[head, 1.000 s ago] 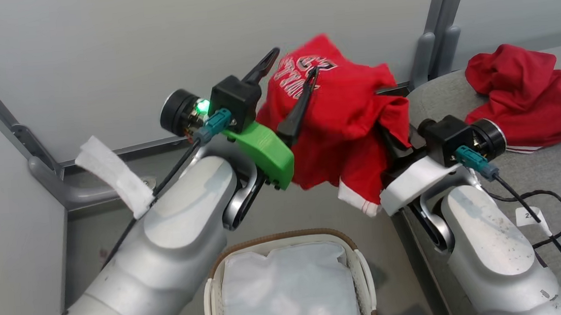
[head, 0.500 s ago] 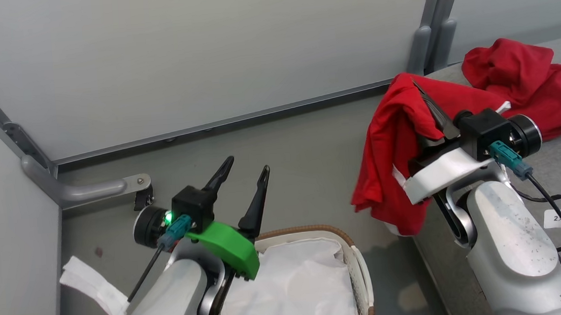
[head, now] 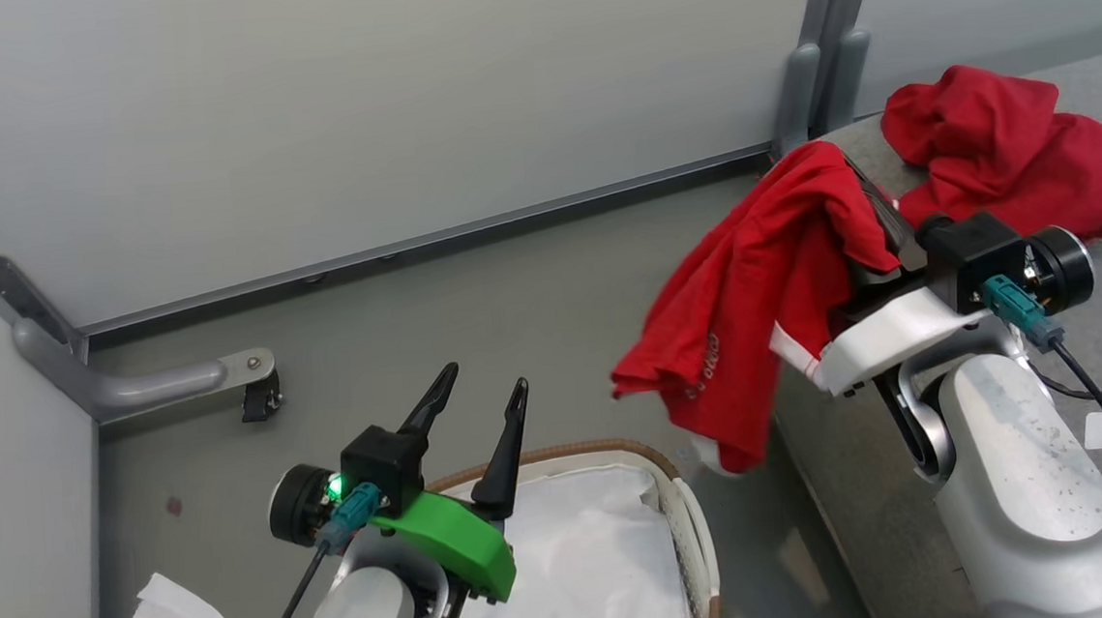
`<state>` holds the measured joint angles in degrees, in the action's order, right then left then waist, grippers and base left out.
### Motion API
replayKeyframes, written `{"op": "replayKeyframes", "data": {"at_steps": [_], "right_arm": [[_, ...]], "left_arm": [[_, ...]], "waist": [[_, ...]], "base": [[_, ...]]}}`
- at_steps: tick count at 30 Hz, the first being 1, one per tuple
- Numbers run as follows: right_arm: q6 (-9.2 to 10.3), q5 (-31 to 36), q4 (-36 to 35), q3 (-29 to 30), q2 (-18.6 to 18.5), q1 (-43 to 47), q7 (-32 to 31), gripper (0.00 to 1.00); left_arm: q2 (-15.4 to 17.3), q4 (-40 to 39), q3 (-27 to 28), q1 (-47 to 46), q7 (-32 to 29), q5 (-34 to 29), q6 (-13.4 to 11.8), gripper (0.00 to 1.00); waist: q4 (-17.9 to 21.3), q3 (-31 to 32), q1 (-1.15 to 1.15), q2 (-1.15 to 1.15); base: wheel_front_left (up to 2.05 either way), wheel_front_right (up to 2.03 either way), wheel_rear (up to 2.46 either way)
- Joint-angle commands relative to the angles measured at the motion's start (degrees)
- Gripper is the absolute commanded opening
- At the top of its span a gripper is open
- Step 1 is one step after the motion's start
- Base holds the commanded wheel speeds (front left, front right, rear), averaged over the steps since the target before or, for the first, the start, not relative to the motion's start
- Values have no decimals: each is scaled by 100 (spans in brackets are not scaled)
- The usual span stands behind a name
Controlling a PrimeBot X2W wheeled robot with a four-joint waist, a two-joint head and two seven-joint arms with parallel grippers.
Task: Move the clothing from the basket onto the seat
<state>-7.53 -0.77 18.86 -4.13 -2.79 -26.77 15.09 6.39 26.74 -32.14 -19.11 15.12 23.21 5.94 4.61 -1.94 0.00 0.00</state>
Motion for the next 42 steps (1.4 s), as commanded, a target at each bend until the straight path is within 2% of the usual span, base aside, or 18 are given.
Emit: {"op": "replayKeyframes", "data": {"at_steps": [1, 12, 20, 25, 29, 36, 42], "right_arm": [[8, 92, -4, 50, -24, -16, 12, 0], [8, 563, -10, 553, -17, 75, 11, 0], [8, 718, -79, 937, -11, -61, 11, 0], [8, 910, -125, 1115, -51, -350, 11, 0], [8, 1027, -127, 1269, -306, -899, 11, 0], [8, 1186, 54, 1590, -1145, -2311, 11, 0], [8, 1304, 826, 2060, -1810, -3412, 9, 0]], "left_arm": [[-31, -43, 43, 97, 3, -105, 28, 100], [-261, -255, 82, 143, 4, -531, 132, 100], [-310, -162, -63, -123, 4, -651, 155, 100], [-321, -150, -97, -306, 4, -763, 156, 100], [-312, -168, -112, -472, 4, -810, 158, 100], [-258, -332, -85, -772, 4, -847, 159, 100], [-214, -515, -88, -1106, 4, -942, 159, 100]], "waist": [[158, -64, 0, 0], [1213, -397, 0, 0], [1553, -744, 0, 0], [1451, -1095, 0, 0], [1247, -1446, 0, 0], [779, -2142, 0, 0], [386, -2877, 0, 0]], "base": [[0, 0, 0], [0, 0, 0], [0, 0, 0], [0, 0, 0], [0, 0, 0], [0, 0, 0], [0, 0, 0]]}}
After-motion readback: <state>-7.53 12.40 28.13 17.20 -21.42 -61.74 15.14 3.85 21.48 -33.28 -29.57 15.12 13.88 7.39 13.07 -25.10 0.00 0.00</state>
